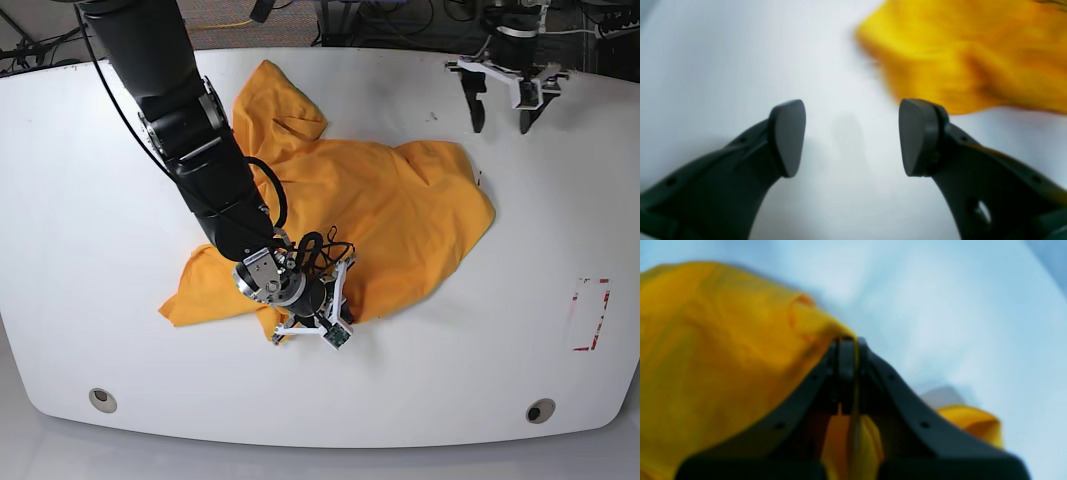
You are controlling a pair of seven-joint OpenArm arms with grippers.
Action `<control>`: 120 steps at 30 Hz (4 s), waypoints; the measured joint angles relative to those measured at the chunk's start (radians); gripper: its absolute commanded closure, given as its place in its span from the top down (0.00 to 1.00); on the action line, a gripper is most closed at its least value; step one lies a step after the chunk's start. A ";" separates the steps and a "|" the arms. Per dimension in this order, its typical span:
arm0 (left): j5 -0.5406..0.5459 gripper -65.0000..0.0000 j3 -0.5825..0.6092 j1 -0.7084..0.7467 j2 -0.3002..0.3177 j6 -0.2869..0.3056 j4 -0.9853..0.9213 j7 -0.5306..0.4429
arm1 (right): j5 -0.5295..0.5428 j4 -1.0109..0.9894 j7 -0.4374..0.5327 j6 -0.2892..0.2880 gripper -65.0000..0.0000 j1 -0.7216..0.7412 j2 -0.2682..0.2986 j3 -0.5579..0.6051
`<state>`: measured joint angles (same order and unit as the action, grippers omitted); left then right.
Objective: Fold the T-shirt properly
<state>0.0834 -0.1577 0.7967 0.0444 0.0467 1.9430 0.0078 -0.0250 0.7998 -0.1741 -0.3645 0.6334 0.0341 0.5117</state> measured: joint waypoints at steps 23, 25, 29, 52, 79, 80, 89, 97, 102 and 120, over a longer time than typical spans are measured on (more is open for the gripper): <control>-0.003 0.64 0.364 -0.185 0.010 -0.003 -0.027 0.246 | 0.002 0.779 -0.370 -0.018 0.00 -0.050 0.198 -0.180; -0.004 0.64 0.382 -0.198 0.010 0.012 -0.044 0.249 | 0.003 0.802 -0.383 -0.017 0.00 -0.031 0.201 -0.195; -0.004 0.64 0.427 -0.230 0.013 0.104 -0.104 0.260 | 0.002 0.817 -0.389 -0.017 0.00 0.013 0.198 -0.203; -0.003 0.63 0.547 -0.538 -0.039 0.172 -0.452 0.215 | 0.004 0.849 -0.403 -0.024 0.00 0.081 0.273 -0.201; 0.003 0.00 0.441 -0.685 0.097 0.169 -0.368 0.393 | 0.014 0.846 -0.440 -0.101 0.00 0.123 0.294 -0.375; 0.004 0.00 0.430 -0.685 0.108 0.173 -0.355 0.393 | 0.009 0.846 -0.441 -0.100 0.00 0.129 0.298 -0.375; 0.032 0.00 0.243 -0.700 0.253 0.179 -0.227 0.395 | 0.014 0.716 -0.440 -0.102 0.00 0.207 0.303 -0.373; 0.264 0.00 0.097 -0.765 0.431 0.186 -0.122 0.407 | 0.006 0.564 -0.440 -0.096 0.00 0.317 0.305 -0.374; 0.369 0.00 -0.024 -0.792 0.531 0.183 -0.073 0.444 | 0.018 0.564 -0.432 -0.135 0.00 0.364 0.303 -0.373; 0.631 0.00 -0.108 -0.849 0.773 0.234 -0.048 0.450 | 0.016 0.924 -0.536 -0.228 0.00 0.218 0.357 -0.422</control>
<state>0.7139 -0.2653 -0.0521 0.8173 0.2806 1.8954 0.4580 -0.0090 1.7237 -0.7101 -0.5926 0.8516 0.3916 0.0902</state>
